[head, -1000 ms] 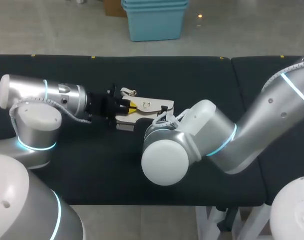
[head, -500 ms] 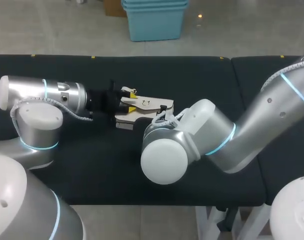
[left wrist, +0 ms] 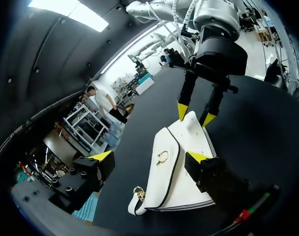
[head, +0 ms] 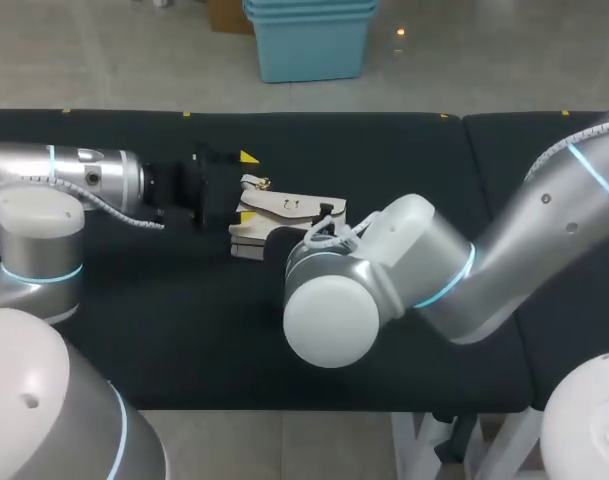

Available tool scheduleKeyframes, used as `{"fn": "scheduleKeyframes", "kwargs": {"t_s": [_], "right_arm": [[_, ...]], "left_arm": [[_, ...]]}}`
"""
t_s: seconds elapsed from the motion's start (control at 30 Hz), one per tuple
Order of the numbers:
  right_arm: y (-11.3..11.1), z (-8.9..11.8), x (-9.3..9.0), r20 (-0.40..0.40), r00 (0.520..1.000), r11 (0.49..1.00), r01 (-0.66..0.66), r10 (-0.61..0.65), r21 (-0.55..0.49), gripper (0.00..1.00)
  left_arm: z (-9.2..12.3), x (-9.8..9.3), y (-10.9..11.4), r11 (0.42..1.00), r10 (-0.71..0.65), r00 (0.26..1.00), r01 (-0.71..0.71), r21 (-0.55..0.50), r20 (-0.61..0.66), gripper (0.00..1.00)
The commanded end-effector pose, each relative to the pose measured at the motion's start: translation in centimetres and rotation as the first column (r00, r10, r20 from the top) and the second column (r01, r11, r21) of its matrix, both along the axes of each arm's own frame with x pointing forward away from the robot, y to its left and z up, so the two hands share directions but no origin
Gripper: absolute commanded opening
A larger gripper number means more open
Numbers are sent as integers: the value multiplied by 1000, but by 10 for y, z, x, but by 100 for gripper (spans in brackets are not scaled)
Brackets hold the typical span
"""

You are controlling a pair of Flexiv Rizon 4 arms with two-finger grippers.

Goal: Pick up the bag, open it, inspect its contents, close it, and place it on the opposite side

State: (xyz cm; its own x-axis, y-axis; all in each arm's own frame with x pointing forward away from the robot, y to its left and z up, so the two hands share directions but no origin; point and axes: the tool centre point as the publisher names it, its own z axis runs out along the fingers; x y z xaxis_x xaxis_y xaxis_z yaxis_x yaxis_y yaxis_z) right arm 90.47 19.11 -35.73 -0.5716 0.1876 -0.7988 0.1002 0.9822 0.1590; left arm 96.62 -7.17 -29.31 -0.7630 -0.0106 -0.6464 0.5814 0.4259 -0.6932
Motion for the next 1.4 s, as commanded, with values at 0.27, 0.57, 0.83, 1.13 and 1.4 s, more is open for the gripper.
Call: {"fn": "scheduleKeyframes", "kwargs": {"t_s": [0.27, 0.57, 0.83, 1.13, 1.4], "right_arm": [[-13, 38, -3, -138, 990, 997, -8, 18, 72, 100], [-17, 54, 5, -354, 935, 998, 9, 16, 67, 100], [-23, 71, 11, -562, 824, 992, 3, 68, 124, 100], [-31, 78, 6, -633, 771, 932, 278, -73, 232, 100], [-31, 78, 6, -633, 771, 932, 278, -73, 232, 100]], "left_arm": [[27, -10, 12, 986, 140, 964, -115, 120, -226, 100], [33, -13, 24, 955, 215, 904, -116, 273, -369, 100], [36, -17, 36, 920, 267, 767, -24, 390, -583, 100], [48, -19, 48, 920, 392, 537, -220, 325, -747, 100], [48, -19, 48, 920, 392, 537, -220, 325, -747, 100]]}}
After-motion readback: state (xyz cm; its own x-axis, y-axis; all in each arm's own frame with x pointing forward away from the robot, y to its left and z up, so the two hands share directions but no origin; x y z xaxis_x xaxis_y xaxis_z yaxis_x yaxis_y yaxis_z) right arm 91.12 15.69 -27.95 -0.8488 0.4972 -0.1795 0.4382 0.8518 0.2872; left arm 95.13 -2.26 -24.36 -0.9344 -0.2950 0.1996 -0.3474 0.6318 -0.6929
